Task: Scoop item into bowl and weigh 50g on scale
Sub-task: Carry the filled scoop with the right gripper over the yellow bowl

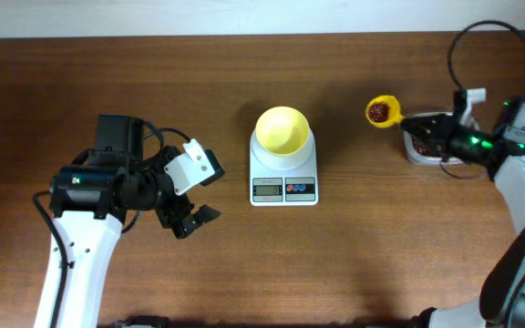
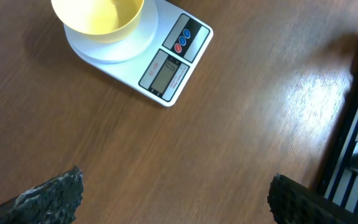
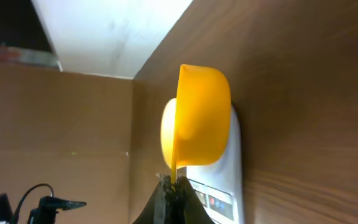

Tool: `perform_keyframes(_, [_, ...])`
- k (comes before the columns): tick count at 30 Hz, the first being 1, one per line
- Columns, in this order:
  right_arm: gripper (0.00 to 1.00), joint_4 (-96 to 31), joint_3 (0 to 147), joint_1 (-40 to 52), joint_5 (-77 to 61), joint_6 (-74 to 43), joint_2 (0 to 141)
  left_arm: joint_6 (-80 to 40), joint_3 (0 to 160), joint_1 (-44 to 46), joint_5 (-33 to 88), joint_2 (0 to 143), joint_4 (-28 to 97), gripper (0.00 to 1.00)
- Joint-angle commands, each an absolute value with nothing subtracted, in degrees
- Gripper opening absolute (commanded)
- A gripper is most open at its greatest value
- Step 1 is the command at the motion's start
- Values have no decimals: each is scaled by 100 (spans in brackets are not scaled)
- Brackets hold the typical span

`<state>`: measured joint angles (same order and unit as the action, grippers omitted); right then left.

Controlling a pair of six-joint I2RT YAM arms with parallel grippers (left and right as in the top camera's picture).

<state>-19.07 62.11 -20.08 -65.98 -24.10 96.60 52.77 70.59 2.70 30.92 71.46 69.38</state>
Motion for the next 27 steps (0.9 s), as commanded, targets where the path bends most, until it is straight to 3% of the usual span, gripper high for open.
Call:
perform_keyframes(1, [4,-1406,6193,-1468,-6751,-2987,9690,5345,7032,235,3192,7059,6945,99])
perform_keyframes(10, [4,75,6193,-252,-6632,-3201,9690,5345,7032,235,3192,7059,6945,99])
perform_keyframes(15, [4,183,6193,43,-6344,-3173,9692,5345,7032,235,3192,7059,6945,99])
perform_keyframes(27, [4,172,6191,600,-5284,-923,9692,5345,7032,235,3192,7059,6945,99])
